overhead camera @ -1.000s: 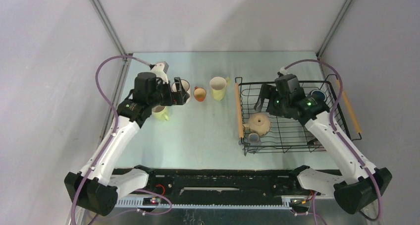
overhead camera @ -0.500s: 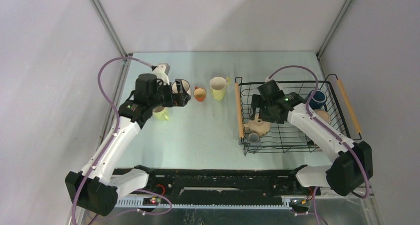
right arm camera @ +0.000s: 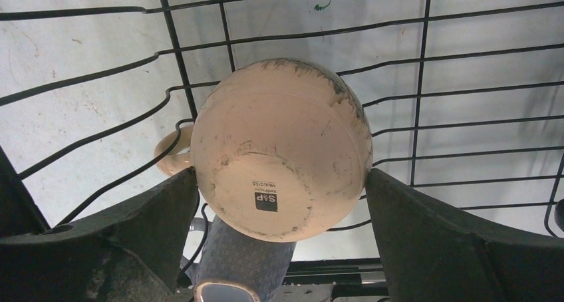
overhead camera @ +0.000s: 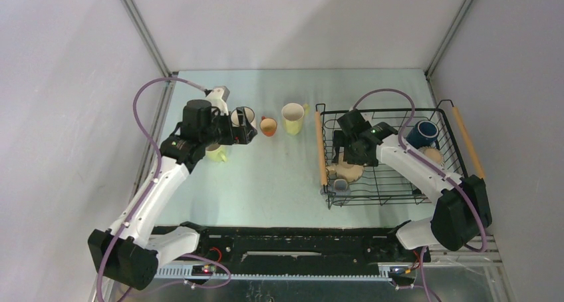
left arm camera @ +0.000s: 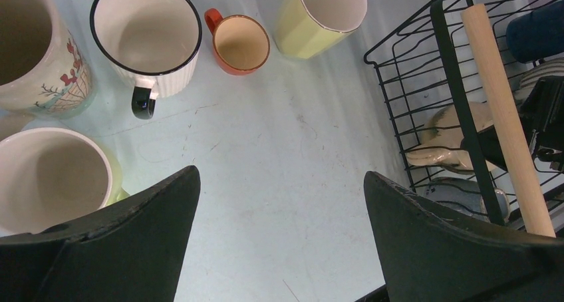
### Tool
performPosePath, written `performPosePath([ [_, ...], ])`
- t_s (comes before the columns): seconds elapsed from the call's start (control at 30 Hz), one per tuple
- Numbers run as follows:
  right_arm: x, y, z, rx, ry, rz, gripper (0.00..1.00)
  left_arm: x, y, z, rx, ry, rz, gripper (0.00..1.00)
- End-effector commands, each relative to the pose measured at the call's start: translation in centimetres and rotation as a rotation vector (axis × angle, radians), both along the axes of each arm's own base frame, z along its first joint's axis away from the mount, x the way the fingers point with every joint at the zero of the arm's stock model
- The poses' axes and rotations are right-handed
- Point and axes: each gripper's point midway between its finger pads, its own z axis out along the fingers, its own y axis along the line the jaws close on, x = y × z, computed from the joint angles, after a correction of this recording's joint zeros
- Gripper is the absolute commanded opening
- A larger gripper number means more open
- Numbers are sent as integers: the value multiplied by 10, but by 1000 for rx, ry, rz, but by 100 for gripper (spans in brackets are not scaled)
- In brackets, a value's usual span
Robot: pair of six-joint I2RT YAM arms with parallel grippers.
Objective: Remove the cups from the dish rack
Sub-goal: Unload the cup from the dish rack.
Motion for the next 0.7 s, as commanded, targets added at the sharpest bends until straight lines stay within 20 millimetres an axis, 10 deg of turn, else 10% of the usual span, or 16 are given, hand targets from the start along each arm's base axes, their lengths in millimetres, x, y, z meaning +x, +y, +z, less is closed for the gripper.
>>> performPosePath([
  [0.0, 4, -12, -10, -84, 4, -15, 100, -1, -3, -4, 7, -19, -27, 100],
  [0.67, 27, -51, 0, -69, -44, -141, 97, -1, -4, -11, 6, 4, -32, 100],
])
